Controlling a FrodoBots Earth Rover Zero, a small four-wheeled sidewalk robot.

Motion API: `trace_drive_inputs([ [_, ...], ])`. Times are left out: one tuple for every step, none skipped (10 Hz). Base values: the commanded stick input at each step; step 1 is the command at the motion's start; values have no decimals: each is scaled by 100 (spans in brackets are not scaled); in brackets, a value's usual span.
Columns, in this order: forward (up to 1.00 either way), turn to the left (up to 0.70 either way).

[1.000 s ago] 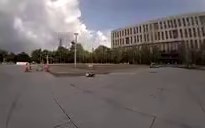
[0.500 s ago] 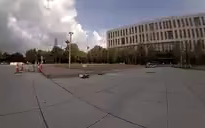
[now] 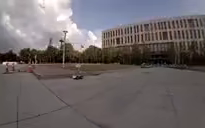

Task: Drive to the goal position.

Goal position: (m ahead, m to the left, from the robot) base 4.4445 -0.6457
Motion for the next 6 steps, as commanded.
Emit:
trace_drive_inputs([
  [70,-14],
  [70,-14],
  [70,-14],
  [70,-14],
  [70,-14],
  [70,-14],
])
